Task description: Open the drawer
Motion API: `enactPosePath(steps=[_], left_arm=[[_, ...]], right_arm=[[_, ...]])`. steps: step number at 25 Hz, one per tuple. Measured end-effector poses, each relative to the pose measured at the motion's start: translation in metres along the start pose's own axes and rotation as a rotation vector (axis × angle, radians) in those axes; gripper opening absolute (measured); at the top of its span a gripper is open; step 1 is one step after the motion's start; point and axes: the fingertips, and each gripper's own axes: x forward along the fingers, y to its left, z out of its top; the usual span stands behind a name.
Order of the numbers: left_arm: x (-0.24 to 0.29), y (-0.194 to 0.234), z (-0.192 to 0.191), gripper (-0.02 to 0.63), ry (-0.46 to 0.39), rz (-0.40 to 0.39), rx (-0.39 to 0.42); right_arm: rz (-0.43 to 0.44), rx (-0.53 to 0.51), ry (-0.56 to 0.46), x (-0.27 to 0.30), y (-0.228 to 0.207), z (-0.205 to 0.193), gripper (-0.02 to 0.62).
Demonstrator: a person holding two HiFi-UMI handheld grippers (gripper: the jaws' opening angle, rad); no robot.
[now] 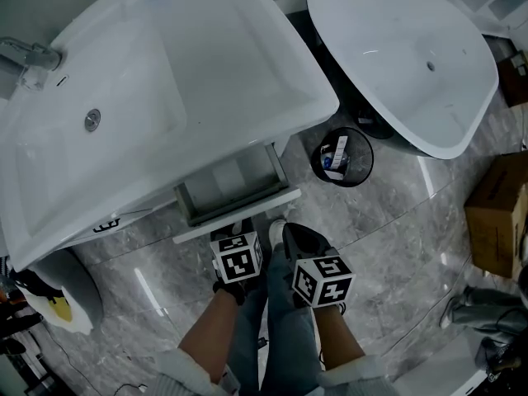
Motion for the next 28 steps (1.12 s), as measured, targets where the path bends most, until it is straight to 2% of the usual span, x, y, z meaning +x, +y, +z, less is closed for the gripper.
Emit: enactPosePath(steps=[8, 15, 28], left_arm=[[-0.004, 0.001, -0.006, 0.120, -0.012, 0.011, -0.045], [-0.003, 0.000, -0.009, 0.110, -0.003, 0.007, -0.005], [0.000, -0.002, -0.010, 0.117, -0.003, -0.015, 0.010]], right_arm=[[-0.007, 0.013, 0.002, -0.002, -0.002, -0.003, 0.009], [-0.021, 0.025, 0.011, -0.001, -0.008, -0.007, 0.009], [-0.052, 0.025, 0.020, -0.001, -0.018, -0.009, 0.009]])
